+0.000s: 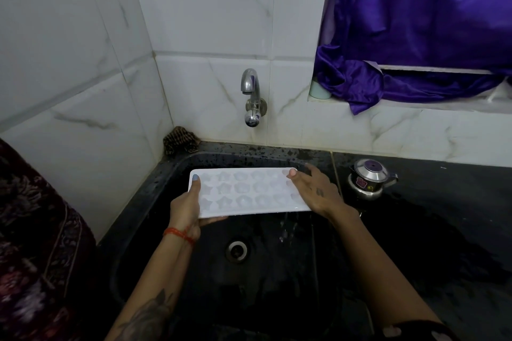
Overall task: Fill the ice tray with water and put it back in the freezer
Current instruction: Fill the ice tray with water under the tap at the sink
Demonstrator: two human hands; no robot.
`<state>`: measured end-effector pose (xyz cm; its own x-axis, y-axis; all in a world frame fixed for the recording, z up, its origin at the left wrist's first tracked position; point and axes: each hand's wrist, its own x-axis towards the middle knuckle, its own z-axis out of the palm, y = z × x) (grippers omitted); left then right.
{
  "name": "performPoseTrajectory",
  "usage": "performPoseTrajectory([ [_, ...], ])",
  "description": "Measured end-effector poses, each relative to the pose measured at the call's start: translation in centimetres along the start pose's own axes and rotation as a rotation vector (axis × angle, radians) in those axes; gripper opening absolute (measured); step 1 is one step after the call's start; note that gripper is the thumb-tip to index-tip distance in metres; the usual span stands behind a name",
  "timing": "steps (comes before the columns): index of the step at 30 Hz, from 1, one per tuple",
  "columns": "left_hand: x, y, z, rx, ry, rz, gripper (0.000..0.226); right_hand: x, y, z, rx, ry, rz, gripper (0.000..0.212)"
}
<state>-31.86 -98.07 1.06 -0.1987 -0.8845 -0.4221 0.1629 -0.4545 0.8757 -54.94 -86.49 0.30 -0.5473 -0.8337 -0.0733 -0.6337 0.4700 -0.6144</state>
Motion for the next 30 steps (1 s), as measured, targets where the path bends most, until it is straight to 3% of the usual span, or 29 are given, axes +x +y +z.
performPoseTrajectory([
  [6,0.3,0.1,0.0,0.013,0.001,0.012,0.037,0.5,-0.3,0.3,-0.230,0.009,-0.043,0.064],
  [11,0.3,0.2,0.3,0.007,-0.006,0.009,0.037,0.5,-0.9,0.8,0.132,-0.055,0.050,0.080],
  [16,0.3,0.3,0.4,-0.003,0.010,0.016,0.036,0.5,-1.3,0.4,0.348,-0.074,0.121,0.065],
  [19,0.2,0.3,0.3,-0.012,0.013,0.011,0.037,0.4,-1.4,0.2,0.202,-0.025,0.081,0.060],
  [24,0.1,0.1,0.2,-0.005,0.017,0.011,0.035,0.1,-1.5,0.2,-0.456,0.211,-0.175,0.059],
  [27,0.0,0.0,0.1,0.001,0.010,0.025,0.035,-0.3,-1.7,0.5,-0.527,0.262,-0.207,0.073],
  [30,0.0,0.1,0.1,-0.001,0.014,0.024,0.035,0.2,-1.5,1.4,-0.357,0.201,-0.153,0.089],
])
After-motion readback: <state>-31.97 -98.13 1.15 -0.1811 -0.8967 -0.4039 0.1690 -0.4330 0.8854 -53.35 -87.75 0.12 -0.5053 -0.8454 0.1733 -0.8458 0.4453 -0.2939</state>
